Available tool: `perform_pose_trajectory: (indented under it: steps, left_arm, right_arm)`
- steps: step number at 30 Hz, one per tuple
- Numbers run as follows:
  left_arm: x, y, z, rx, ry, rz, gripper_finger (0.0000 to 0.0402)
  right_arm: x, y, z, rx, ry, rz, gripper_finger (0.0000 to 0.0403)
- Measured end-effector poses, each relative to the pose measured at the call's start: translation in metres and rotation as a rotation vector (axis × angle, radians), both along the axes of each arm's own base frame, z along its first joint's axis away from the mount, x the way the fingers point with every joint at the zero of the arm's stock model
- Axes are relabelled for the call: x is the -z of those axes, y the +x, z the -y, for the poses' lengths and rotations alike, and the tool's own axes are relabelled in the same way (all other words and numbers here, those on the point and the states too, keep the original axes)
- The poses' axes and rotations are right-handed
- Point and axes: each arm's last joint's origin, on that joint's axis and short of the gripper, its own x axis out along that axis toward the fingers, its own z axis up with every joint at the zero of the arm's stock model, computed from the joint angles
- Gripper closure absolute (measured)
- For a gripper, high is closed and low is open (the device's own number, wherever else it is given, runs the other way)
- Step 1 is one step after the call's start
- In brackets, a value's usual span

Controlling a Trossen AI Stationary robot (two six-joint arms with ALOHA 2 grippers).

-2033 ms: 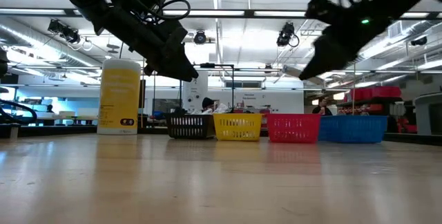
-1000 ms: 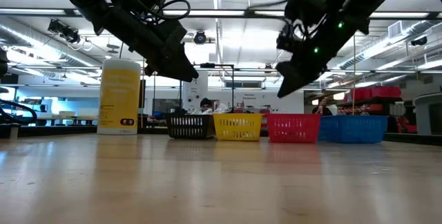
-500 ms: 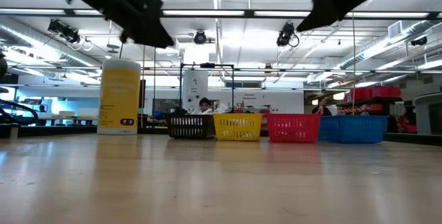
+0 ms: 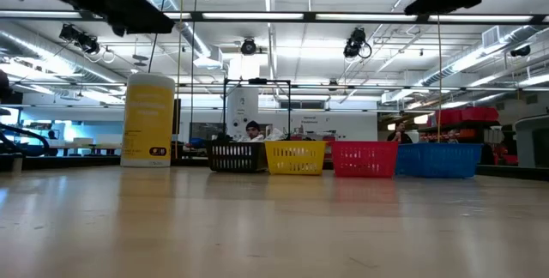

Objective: Pick & Place Travel size toiletries
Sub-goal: Return to Home Position

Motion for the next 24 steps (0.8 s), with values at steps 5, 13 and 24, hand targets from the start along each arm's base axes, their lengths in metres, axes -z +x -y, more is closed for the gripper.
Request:
perform_pose_trajectory:
  steps: [5, 13, 24]
  left_arm:
    - [0.035, -0.007, 0.004, 0.093, 0.062, 0.106, 0.0232]
    - [0.072, -0.021, 0.006, 0.055, 0.064, 0.202, 0.0233]
    - [0.088, -0.032, 0.009, 0.042, 0.096, 0.256, 0.0233]
  right_arm:
    - [0.02, -0.006, -0.002, -0.112, -0.009, 0.137, 0.0401]
    - [0.046, -0.03, 0.0, -0.133, 0.023, 0.272, 0.0402]
    - [0.063, -0.063, 0.003, -0.129, 0.032, 0.443, 0.0403]
